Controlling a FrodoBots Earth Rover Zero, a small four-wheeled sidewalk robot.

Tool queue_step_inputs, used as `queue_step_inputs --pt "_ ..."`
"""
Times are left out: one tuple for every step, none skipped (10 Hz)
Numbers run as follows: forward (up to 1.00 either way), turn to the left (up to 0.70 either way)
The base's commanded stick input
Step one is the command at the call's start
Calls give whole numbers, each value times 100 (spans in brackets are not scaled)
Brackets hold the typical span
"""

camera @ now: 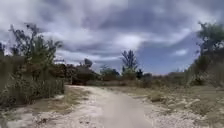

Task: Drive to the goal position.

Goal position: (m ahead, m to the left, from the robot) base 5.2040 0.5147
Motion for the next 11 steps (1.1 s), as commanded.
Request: queue_step_inputs --pt "85 0" --pt "85 5" --pt "85 20" --pt "85 34" --pt "85 34" --pt "85 34" --pt "85 34" --pt "85 34" --pt "85 34" --pt "85 8" --pt "85 0"
